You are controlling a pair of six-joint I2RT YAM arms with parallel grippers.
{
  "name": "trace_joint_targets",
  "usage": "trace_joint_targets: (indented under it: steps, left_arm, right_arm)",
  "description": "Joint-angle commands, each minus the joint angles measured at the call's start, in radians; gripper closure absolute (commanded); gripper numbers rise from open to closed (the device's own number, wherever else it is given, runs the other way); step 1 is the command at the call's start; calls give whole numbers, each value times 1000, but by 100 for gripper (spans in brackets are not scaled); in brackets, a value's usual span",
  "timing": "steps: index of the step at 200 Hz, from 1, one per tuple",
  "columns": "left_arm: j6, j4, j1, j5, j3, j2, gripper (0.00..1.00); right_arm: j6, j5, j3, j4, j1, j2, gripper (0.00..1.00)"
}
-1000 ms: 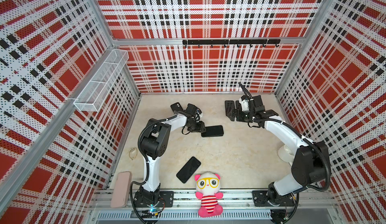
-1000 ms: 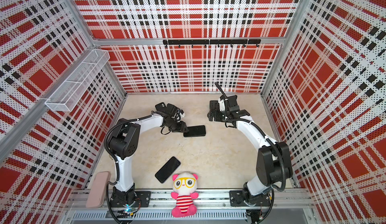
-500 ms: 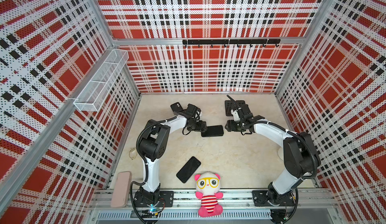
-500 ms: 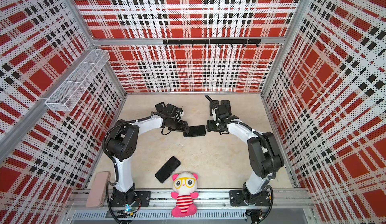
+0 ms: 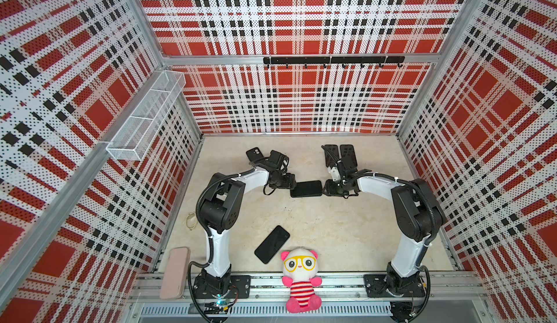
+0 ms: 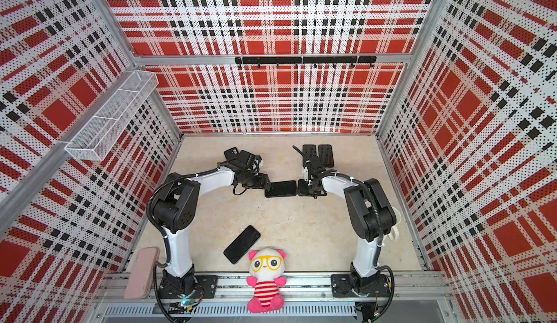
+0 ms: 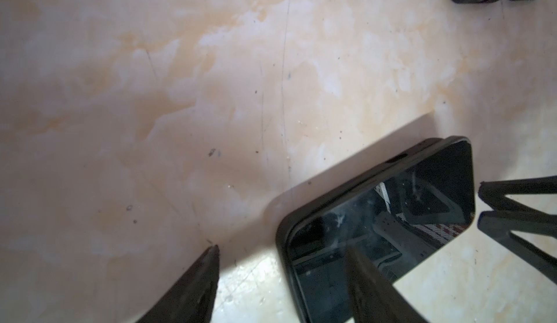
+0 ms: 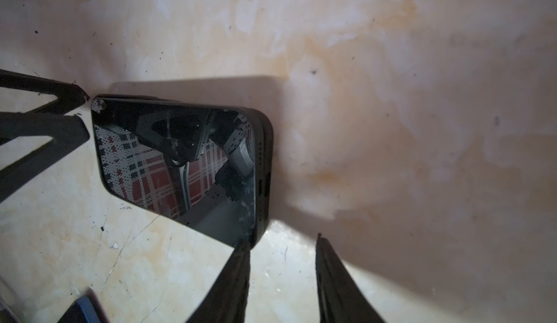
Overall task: Put the phone into the phone case
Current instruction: 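Press the phone down into the case with the right gripper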
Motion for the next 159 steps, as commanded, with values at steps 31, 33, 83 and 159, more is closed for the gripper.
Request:
trace_joint_targets:
  steps: [31, 33, 83, 159]
  left_arm:
    - [-14, 19, -10, 20, -9, -3, 38]
    - [-13, 19, -10, 21, -9, -1, 38]
    - [-19, 19, -14, 29, -7, 8, 43]
    - [-59, 50, -35, 94, -22, 16, 46]
  right_arm:
    - [-4, -38, 37, 47, 4, 31, 66]
    - [-4, -38, 39, 47, 4, 34, 66]
    - [2, -69, 63, 43, 4, 73, 81]
    - [9, -130, 57, -23, 33, 98, 88]
